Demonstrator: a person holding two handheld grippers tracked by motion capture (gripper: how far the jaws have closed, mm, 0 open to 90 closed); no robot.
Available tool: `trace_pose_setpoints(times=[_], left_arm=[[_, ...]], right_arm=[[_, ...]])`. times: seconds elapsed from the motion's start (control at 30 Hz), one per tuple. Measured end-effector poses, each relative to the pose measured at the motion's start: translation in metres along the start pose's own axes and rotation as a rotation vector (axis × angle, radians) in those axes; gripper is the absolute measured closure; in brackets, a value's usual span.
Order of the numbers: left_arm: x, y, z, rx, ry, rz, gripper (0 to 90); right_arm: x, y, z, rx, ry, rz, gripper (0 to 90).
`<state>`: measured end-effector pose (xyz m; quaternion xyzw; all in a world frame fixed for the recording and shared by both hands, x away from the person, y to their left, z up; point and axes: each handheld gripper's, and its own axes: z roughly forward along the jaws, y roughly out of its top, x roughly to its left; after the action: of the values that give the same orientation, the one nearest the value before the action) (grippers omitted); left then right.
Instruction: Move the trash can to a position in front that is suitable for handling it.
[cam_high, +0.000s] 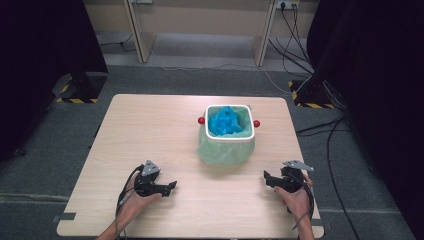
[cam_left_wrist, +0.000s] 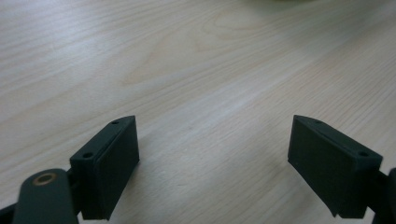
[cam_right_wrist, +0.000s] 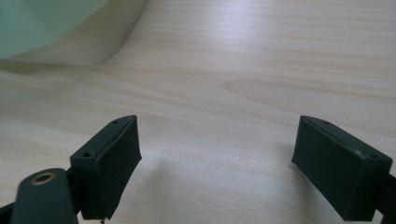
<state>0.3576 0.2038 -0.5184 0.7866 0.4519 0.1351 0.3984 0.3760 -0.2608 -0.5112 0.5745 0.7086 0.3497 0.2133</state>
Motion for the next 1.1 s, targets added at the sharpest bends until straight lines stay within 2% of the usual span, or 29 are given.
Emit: trace_pose_setpoints(times=[0.13, 0.2, 0.3, 0.43, 0.57, 0.63, 0.7, 0.73, 0.8, 0.97, 1.1], left_arm=[[-0.005, 0.006, 0.0, -0.012, -0.02, -0.007, 15.9], [-0.006, 0.015, 0.0, -0.042, -0.039, -0.047, 15.9], [-0.005, 0.022, 0.0, -0.057, -0.045, -0.056, 15.9], [-0.001, 0.04, 0.002, -0.093, -0.06, -0.116, 15.8], [0.003, 0.06, 0.006, -0.128, -0.05, -0.138, 15.8], [0.006, 0.07, 0.011, -0.143, -0.026, -0.14, 15.8], [0.007, 0.074, 0.014, -0.148, -0.019, -0.146, 15.8], [0.009, 0.081, 0.019, -0.153, -0.02, -0.165, 15.8], [0.008, 0.089, 0.024, -0.162, -0.008, -0.164, 15.8], [0.004, 0.101, 0.033, -0.169, 0.0, -0.157, 15.8], [0.001, 0.109, 0.042, -0.17, 0.006, -0.161, 15.8]], right_arm=[[-0.002, 0.008, -0.001, -0.034, 0.009, 0.029, 15.4], [-0.004, 0.013, -0.002, -0.055, 0.016, 0.044, 15.6], [-0.008, 0.022, -0.003, -0.084, 0.023, 0.074, 16.1], [-0.015, 0.033, -0.001, -0.114, 0.033, 0.118, 16.7], [-0.019, 0.045, 0.005, -0.137, 0.049, 0.157, 17.0], [-0.02, 0.05, 0.008, -0.139, 0.051, 0.171, 17.4], [-0.02, 0.056, 0.012, -0.14, 0.048, 0.181, 18.0], [-0.02, 0.059, 0.014, -0.143, 0.052, 0.195, 18.7], [-0.019, 0.066, 0.018, -0.147, 0.056, 0.21, 18.8], [-0.013, 0.079, 0.025, -0.147, 0.075, 0.206, 18.5], [-0.007, 0.084, 0.03, -0.142, 0.073, 0.2, 18.5]])
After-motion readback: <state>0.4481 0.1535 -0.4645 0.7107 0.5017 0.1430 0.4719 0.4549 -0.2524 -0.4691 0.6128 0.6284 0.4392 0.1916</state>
